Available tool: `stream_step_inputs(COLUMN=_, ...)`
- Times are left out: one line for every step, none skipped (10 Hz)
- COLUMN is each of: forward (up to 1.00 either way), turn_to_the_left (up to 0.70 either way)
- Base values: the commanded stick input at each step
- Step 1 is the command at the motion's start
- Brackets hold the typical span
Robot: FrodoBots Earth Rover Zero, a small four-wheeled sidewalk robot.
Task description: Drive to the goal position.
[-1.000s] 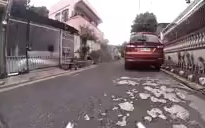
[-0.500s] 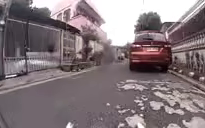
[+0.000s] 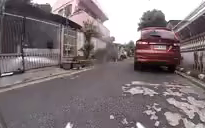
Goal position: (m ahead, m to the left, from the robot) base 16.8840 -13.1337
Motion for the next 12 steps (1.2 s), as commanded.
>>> stream_step_inputs(forward=0.7, turn_to_the_left=0.0)
stream_step_inputs(forward=0.7, turn_to_the_left=0.0)
stream_step_inputs(forward=0.7, turn_to_the_left=0.0)
stream_step_inputs(forward=0.7, turn_to_the_left=0.0)
stream_step_inputs(forward=0.7, turn_to_the_left=0.0)
stream_step_inputs(forward=0.7, turn_to_the_left=0.0)
stream_step_inputs(forward=0.7, turn_to_the_left=0.0)
stream_step_inputs(forward=0.7, turn_to_the_left=0.0)
stream_step_inputs(forward=0.7, turn_to_the_left=0.0)
stream_step_inputs(forward=0.7, turn_to_the_left=0.0)
stream_step_inputs(forward=0.7, turn_to_the_left=-0.04)
stream_step_inputs(forward=0.7, turn_to_the_left=-0.13)
